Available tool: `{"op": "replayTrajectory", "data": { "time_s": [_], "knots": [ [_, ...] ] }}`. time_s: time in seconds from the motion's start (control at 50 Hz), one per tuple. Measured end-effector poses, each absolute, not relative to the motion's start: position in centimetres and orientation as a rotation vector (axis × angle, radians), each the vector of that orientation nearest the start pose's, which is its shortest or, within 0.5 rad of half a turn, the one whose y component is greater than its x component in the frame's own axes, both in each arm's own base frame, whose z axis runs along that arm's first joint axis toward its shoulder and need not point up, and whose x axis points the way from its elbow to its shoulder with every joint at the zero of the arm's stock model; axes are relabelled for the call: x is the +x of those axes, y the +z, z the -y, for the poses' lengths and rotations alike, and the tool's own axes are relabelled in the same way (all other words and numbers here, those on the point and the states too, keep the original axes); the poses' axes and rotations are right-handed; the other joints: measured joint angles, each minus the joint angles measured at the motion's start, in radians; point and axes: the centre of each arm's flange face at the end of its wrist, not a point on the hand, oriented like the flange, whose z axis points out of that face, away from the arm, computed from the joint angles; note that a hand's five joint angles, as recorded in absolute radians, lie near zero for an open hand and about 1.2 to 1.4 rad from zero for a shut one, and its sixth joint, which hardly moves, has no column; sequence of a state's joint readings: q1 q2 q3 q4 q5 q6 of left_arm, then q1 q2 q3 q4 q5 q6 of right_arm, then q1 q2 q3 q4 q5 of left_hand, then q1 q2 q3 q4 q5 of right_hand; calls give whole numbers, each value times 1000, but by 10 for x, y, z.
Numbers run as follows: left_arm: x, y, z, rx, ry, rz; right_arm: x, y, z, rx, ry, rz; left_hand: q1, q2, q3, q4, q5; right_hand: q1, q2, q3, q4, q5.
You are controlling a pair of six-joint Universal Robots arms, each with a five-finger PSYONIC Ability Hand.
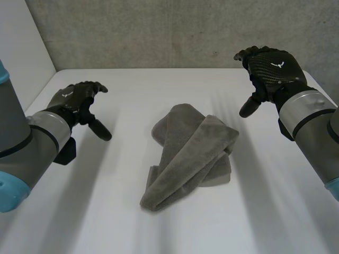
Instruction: Fold the towel.
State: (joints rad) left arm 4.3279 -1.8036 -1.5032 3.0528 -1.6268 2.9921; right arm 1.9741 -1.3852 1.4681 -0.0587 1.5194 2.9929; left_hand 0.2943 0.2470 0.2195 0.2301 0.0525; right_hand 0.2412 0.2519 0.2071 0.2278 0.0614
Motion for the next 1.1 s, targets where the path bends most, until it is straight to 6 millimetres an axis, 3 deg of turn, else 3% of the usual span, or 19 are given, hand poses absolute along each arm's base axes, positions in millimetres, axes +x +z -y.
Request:
{"op": "replayTrajectory", "data": {
  "time_s": [0.32,0.46,0.56,0.74,1.1],
  "knots": [
    [-243,254,260,251,-2088,-2698,258,283,270,-615,-2026,-2037,0,-1,0,0,0,0,0,0,0,0],
    [-245,289,255,257,-2254,-2609,258,276,271,-621,-1998,-2066,0,-1,0,0,0,0,0,0,0,0],
    [-245,302,251,259,-2319,-2570,258,282,271,-618,-2007,-2058,0,-1,0,0,0,0,0,0,0,0],
    [-247,299,252,261,-2319,-2570,253,298,269,-591,-2032,-2041,0,-1,0,0,0,0,0,0,0,0],
    [-247,303,252,255,-2330,-2560,252,297,266,-550,-1988,-2061,0,-1,0,0,0,0,0,0,0,0]
  ]
}}
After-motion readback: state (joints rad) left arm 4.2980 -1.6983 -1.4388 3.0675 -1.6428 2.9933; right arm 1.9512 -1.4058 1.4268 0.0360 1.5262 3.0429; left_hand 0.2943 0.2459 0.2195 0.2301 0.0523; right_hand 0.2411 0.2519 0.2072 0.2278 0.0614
